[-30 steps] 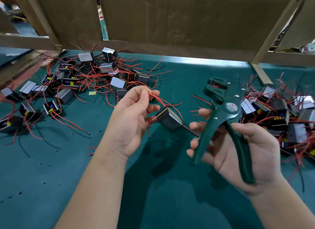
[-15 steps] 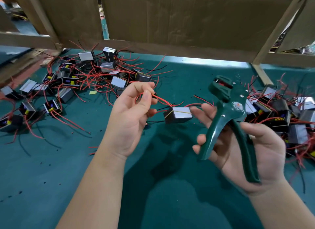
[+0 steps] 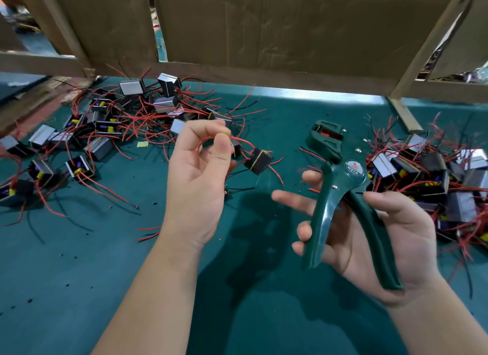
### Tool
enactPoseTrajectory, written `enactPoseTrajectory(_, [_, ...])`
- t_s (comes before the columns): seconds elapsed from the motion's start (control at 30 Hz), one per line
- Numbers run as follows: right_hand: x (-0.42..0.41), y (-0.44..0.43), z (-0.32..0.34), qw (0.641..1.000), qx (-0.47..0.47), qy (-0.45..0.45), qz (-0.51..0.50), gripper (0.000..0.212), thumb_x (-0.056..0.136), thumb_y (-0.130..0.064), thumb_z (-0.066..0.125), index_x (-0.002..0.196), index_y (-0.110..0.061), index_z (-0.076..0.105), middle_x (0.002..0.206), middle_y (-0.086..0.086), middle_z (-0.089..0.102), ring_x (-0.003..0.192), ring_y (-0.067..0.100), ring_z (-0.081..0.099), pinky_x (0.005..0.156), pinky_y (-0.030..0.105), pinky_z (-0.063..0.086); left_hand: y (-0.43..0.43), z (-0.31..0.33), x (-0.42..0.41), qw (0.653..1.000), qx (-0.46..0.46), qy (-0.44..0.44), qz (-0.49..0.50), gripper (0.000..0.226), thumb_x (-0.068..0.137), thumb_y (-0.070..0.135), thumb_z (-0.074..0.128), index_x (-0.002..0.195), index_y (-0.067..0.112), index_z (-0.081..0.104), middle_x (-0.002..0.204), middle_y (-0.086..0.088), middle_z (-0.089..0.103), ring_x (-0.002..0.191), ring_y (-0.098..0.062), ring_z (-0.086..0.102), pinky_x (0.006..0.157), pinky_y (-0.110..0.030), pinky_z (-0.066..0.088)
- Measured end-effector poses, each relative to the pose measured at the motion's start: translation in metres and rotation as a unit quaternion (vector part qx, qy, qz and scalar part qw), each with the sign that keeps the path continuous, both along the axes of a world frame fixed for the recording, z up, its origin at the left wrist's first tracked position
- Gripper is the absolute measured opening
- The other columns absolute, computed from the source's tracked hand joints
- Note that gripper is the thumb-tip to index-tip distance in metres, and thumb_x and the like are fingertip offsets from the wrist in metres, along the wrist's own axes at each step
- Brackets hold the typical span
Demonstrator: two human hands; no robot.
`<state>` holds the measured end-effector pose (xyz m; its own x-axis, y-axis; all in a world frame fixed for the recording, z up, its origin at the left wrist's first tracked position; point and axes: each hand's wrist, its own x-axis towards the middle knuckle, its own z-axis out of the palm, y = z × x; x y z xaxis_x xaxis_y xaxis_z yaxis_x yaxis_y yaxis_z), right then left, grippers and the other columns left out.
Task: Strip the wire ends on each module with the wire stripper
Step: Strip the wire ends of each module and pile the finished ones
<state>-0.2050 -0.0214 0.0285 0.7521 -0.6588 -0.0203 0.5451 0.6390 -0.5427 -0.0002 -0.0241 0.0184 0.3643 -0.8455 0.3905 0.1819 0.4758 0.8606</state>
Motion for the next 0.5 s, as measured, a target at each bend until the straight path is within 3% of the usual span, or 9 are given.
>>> enactPoseTrajectory(0.1, [0.002, 0.001, -0.002, 0.999, -0.005, 0.033, -0.018, 0.077, 0.062, -0.023, 0.075, 0.134, -0.005, 0.053, 0.121, 0.026, 0.058, 0.078, 0.038, 0.067, 0.077, 0.051, 0.056, 0.003, -0.001, -0.002, 0.997, 0.003, -0.020, -0.080, 0.010, 0.084, 0.029, 0.059, 0.080, 0.037, 0.065, 0.103, 0.013, 0.061, 0.081, -0.010, 0.052, 0.079, -0.028, 0.043])
enactPoseTrajectory(0.2, [0.002, 0.000, -0.003, 0.999, 0.001, 0.010, -0.037, 0.079, 0.063, -0.019, 0.076, 0.135, -0.002, 0.050, 0.117, 0.022, 0.061, 0.080, 0.038, 0.067, 0.078, 0.051, 0.056, 0.007, 0.000, -0.005, 0.984, 0.007, -0.063, -0.164, 0.016, 0.088, 0.023, 0.057, 0.082, 0.035, 0.064, 0.107, 0.011, 0.061, 0.081, -0.006, 0.054, 0.078, -0.025, 0.046])
enactPoseTrajectory(0.27, [0.000, -0.001, -0.002, 0.998, -0.007, 0.029, -0.055, 0.078, 0.061, -0.021, 0.077, 0.132, 0.001, 0.053, 0.131, 0.020, 0.057, 0.079, 0.036, 0.068, 0.075, 0.049, 0.057, 0.009, 0.000, -0.004, 0.975, 0.012, -0.092, -0.201, 0.019, 0.090, 0.019, 0.057, 0.083, 0.034, 0.064, 0.108, 0.009, 0.060, 0.086, -0.010, 0.053, 0.082, -0.028, 0.044])
enactPoseTrajectory(0.37, [-0.001, -0.001, -0.002, 0.996, -0.027, 0.047, -0.076, 0.080, 0.059, -0.023, 0.078, 0.130, 0.003, 0.054, 0.143, 0.016, 0.049, 0.079, 0.035, 0.068, 0.074, 0.047, 0.057, 0.012, 0.004, 0.000, 0.964, 0.034, -0.145, -0.220, 0.014, 0.084, 0.029, 0.057, 0.074, 0.026, 0.066, 0.103, 0.004, 0.062, 0.100, -0.011, 0.054, 0.086, -0.023, 0.043])
enactPoseTrajectory(0.5, [0.000, 0.000, -0.002, 0.994, -0.064, 0.057, -0.061, 0.077, 0.062, -0.025, 0.076, 0.129, 0.003, 0.054, 0.143, 0.017, 0.048, 0.081, 0.035, 0.068, 0.076, 0.049, 0.056, 0.007, 0.009, 0.013, 0.979, 0.128, -0.033, -0.157, 0.051, 0.082, 0.049, 0.044, 0.053, 0.017, 0.071, 0.099, 0.003, 0.072, 0.095, -0.011, 0.061, 0.086, -0.026, 0.042])
